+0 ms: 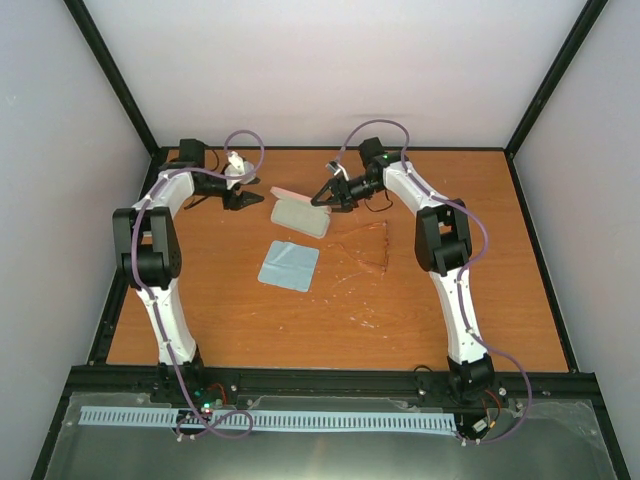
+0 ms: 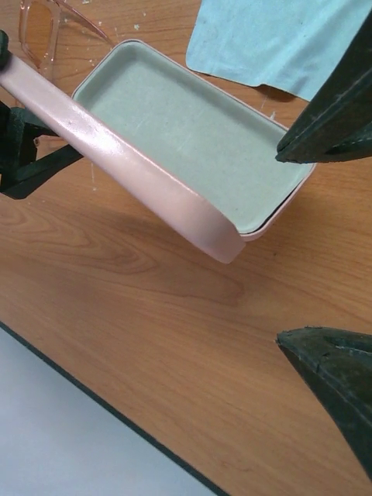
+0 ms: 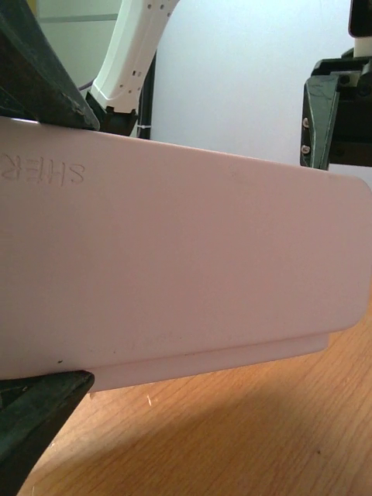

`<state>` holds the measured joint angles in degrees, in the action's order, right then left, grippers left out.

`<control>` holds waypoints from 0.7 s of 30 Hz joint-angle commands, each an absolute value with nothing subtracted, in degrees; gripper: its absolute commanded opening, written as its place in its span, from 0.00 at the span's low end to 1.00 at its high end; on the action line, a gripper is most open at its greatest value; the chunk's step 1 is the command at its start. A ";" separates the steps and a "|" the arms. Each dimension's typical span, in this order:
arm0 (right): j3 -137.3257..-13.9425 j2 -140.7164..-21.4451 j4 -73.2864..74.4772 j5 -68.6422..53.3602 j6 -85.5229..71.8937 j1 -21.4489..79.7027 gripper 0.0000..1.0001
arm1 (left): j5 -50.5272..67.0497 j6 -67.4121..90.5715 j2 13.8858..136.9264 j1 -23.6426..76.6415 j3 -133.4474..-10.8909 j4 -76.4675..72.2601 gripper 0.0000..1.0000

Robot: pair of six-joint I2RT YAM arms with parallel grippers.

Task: Organize the sunglasses
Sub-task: Open the sunglasses case.

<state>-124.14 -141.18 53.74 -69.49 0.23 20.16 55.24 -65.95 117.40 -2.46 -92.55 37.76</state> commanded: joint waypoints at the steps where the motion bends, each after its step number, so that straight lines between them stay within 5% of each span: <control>1: -126.30 -140.72 55.79 -72.94 2.79 19.86 0.03 | 60.52 -71.11 116.24 -1.87 -94.83 38.00 0.59; 13: -126.64 -140.54 53.20 -74.45 0.40 20.07 0.03 | 64.34 -75.81 117.73 1.53 -97.38 45.62 0.54; 21: -126.98 -139.94 53.34 -75.85 0.29 20.32 0.03 | 62.63 -73.03 118.93 2.45 -97.38 42.47 0.36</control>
